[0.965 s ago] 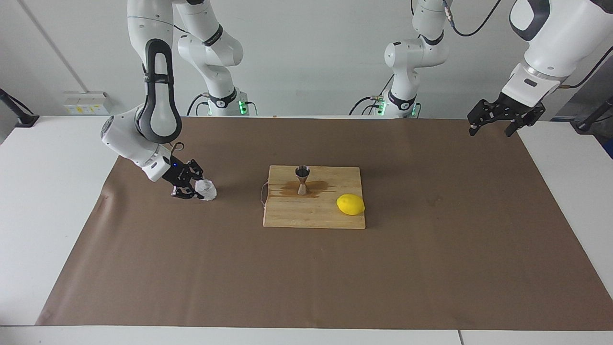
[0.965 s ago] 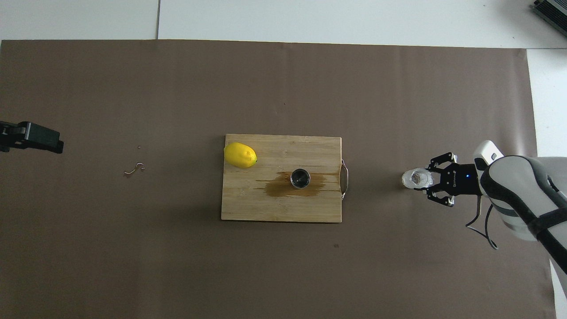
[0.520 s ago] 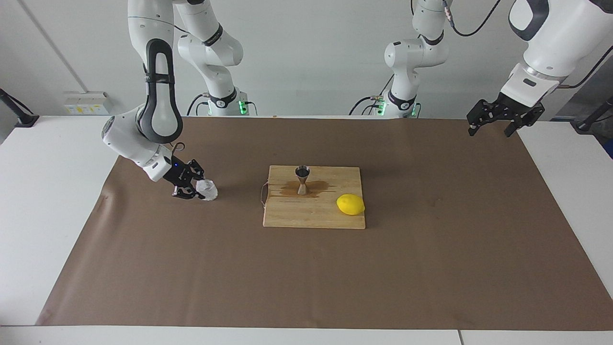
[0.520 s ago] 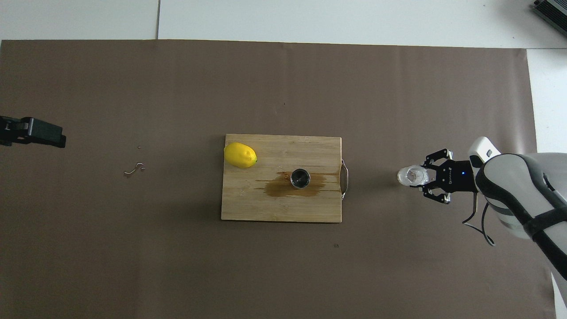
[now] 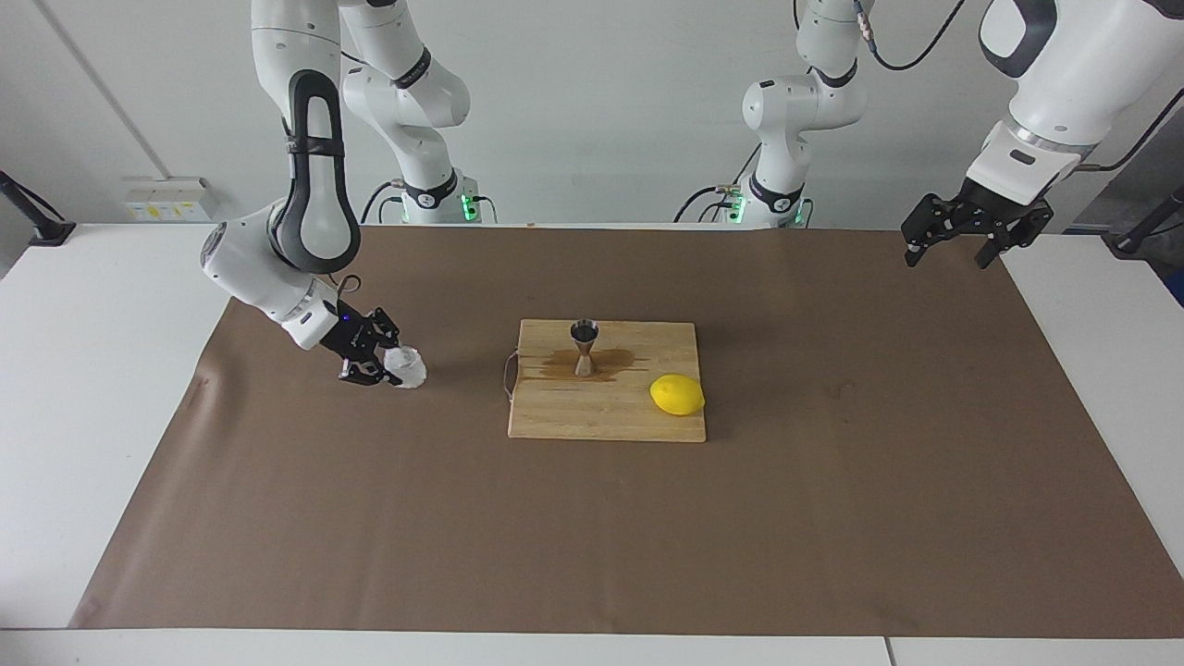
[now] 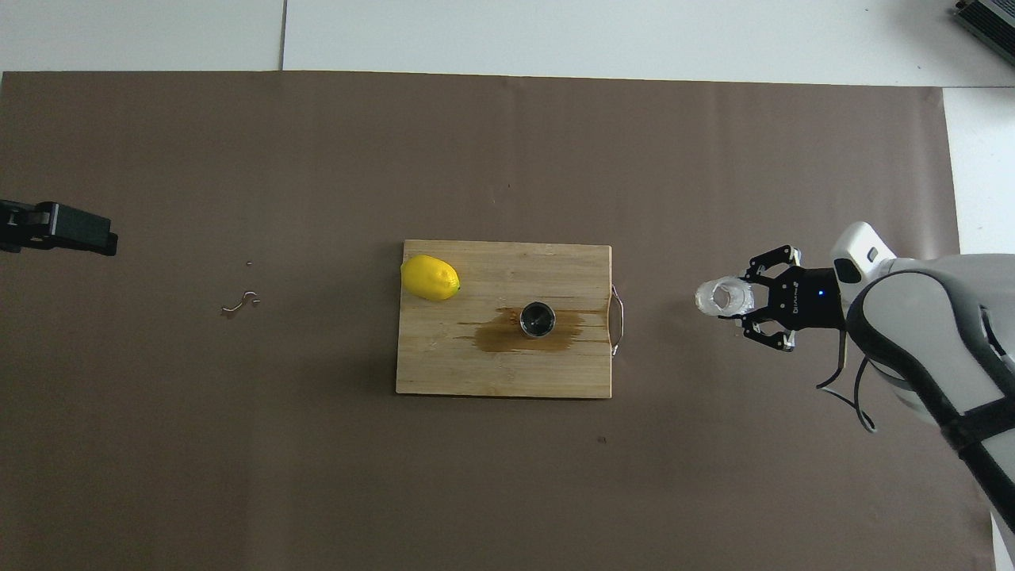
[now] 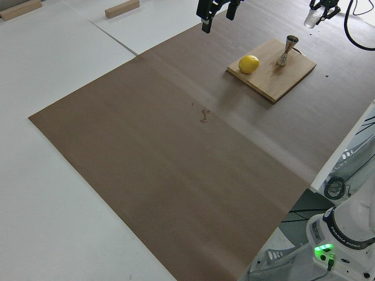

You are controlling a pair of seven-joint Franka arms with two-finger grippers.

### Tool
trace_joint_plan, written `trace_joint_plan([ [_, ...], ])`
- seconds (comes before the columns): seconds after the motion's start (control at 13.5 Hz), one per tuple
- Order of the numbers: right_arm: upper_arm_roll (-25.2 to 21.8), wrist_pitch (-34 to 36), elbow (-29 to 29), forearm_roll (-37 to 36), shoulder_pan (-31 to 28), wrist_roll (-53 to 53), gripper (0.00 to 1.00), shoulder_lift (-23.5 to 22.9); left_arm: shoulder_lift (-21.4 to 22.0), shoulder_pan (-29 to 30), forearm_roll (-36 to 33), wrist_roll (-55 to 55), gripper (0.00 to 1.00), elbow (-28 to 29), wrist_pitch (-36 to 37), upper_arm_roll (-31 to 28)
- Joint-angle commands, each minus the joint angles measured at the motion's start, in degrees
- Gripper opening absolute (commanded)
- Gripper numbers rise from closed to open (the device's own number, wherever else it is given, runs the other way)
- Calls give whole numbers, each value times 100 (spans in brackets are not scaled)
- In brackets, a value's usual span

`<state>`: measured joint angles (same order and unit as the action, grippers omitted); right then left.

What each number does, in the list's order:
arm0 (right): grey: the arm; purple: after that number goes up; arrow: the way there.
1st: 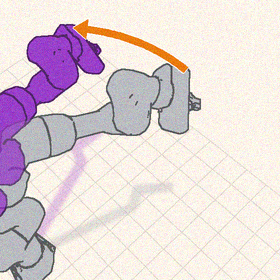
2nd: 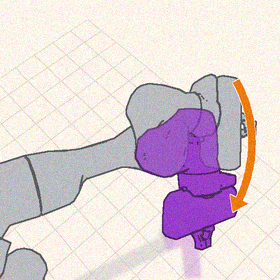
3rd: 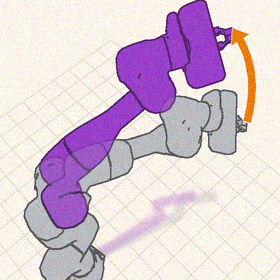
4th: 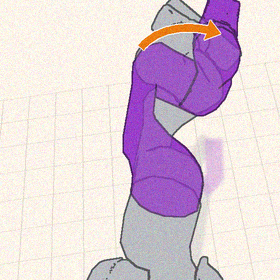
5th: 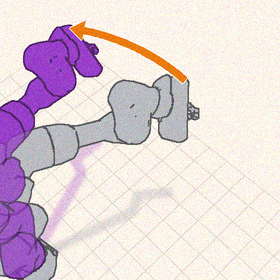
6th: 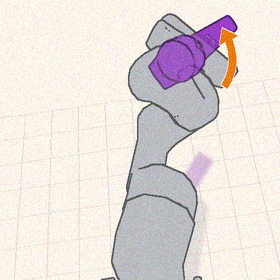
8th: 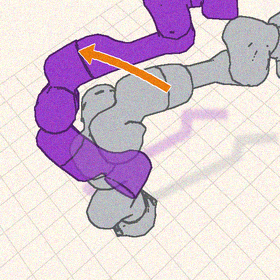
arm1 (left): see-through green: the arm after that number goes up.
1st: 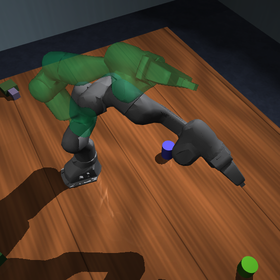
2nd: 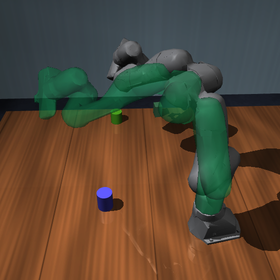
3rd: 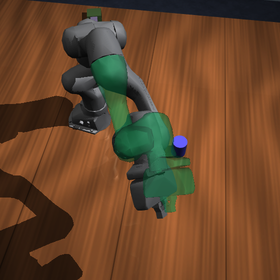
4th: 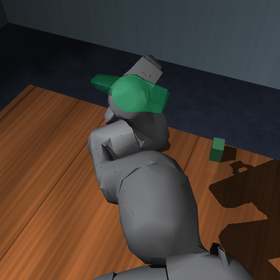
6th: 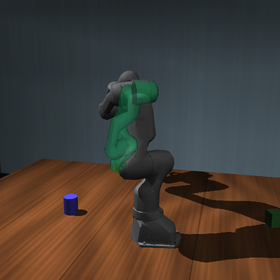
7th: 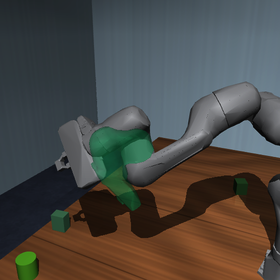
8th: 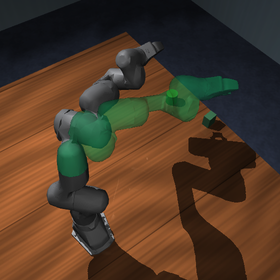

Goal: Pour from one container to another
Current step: 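Lift the white cup with the right gripper toward the metal cup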

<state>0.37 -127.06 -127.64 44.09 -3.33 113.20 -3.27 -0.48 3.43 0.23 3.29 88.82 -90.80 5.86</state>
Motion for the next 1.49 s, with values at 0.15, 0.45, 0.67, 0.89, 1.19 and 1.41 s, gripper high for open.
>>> trace_joint_plan([
  [0.15,50,111,212,12,403,-780,0,186,48,43,-111,190,100,74,9,-32],
  [0.45,50,120,563,-979,842,-2089,0,300,22,35,-85,190,100,48,-8,-41],
  [0.67,59,207,906,-1866,1176,-2994,0,309,31,43,-76,190,100,56,27,-41],
  [0.89,59,444,1301,-2579,1598,-3934,0,239,31,43,-76,190,100,56,36,-41],
  [1.19,59,875,1986,-3765,2265,-5306,0,20,31,43,-76,190,100,56,54,-41],
  [1.41,59,885,2111,-4057,2539,-5686,0,-103,22,43,-76,190,100,56,54,-41],
])
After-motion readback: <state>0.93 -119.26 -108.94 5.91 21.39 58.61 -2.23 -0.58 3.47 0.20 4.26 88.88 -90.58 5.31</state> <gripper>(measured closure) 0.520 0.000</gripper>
